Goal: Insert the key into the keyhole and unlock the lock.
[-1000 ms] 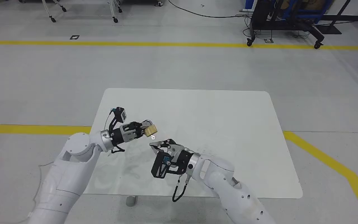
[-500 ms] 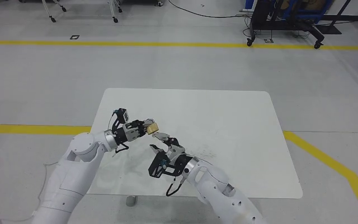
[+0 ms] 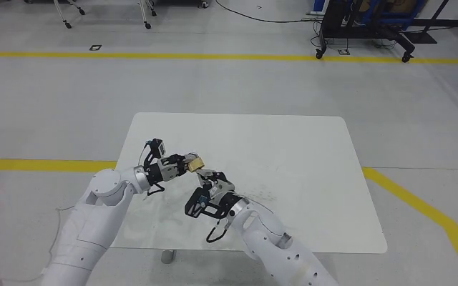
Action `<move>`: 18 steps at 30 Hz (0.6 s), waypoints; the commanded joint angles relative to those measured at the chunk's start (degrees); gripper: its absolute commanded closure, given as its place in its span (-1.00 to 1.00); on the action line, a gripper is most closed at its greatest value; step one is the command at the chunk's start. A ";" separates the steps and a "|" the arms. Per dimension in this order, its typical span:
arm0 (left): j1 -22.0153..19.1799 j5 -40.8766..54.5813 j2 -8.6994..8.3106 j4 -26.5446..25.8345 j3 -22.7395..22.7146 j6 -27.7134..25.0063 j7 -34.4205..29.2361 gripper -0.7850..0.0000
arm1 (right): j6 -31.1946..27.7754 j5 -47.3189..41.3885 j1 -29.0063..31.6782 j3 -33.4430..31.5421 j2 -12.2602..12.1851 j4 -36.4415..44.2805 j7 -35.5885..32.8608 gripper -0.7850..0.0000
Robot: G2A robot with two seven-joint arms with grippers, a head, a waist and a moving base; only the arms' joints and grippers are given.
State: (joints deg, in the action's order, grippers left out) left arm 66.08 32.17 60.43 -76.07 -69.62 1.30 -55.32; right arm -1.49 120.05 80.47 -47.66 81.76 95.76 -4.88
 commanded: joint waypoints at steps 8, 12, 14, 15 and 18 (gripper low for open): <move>1.88 -3.16 -0.17 -2.04 -1.17 -6.47 2.52 1.00 | -7.09 -18.57 0.08 -3.34 0.24 -1.71 5.61 1.00; 3.96 -5.42 -0.41 -3.99 -2.54 -10.57 4.99 1.00 | -14.31 -26.79 -0.69 -6.58 -0.25 -4.04 11.24 1.00; 4.86 -6.53 -0.53 -4.84 -3.34 -12.31 6.34 1.00 | -17.16 -28.65 -0.78 -7.60 -0.55 -4.69 13.17 1.00; 5.28 -6.97 -0.57 -5.31 -3.71 -13.18 7.01 1.00 | -18.57 -29.88 -0.75 -8.07 -0.68 -4.88 14.01 1.00; 6.38 -7.58 -0.66 -6.30 -4.41 -14.32 7.96 1.00 | -22.07 -32.38 -1.09 -9.41 -1.05 -5.44 14.72 1.00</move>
State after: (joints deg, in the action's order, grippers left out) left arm 72.13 24.60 59.80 -82.09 -73.84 -12.92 -47.51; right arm -22.61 88.24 79.54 -56.67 80.82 90.42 9.87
